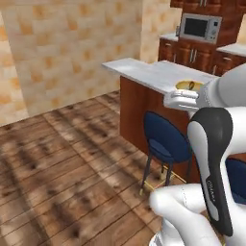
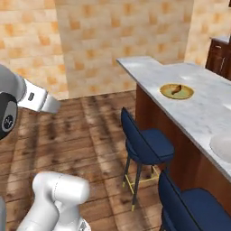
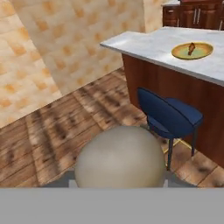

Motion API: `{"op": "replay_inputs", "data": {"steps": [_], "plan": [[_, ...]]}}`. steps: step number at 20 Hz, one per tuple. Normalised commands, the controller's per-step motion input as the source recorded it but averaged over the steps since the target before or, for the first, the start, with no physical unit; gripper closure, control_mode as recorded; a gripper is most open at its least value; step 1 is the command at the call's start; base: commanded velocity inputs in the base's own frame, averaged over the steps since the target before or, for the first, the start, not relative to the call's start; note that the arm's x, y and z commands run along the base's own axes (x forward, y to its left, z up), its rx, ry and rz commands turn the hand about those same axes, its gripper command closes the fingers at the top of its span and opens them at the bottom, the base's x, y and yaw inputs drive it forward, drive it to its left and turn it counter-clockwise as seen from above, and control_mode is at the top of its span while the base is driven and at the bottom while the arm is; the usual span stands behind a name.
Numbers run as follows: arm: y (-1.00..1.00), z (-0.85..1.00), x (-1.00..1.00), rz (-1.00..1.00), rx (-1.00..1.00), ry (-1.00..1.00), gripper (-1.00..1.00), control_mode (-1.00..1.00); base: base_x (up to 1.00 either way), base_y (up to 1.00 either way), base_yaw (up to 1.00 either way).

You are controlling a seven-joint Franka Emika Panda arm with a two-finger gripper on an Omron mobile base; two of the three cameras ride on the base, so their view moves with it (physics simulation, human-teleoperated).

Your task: Transport the chicken drumstick and mushroom to the fridge. Place the chicken drumstick on the rack containing meat and place the mushroom on the rack containing the vegetable, ensuring meats and vegetables are on different racks.

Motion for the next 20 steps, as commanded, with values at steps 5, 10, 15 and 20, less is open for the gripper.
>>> {"op": "replay_inputs", "data": {"steps": [5, 10, 15, 20], "plan": [[0.00, 0.00, 0.00, 0.00, 0.00, 0.00, 1.00, 1.00, 0.00, 0.00, 1.00], [0.00, 0.00, 0.00, 0.00, 0.00, 0.00, 1.00, 1.00, 0.00, 0.00, 1.00], [0.00, 0.00, 0.00, 0.00, 0.00, 0.00, 1.00, 1.00, 0.00, 0.00, 1.00], [0.00, 0.00, 0.00, 0.00, 0.00, 0.00, 1.00, 1.00, 0.00, 0.00, 1.00]]}}
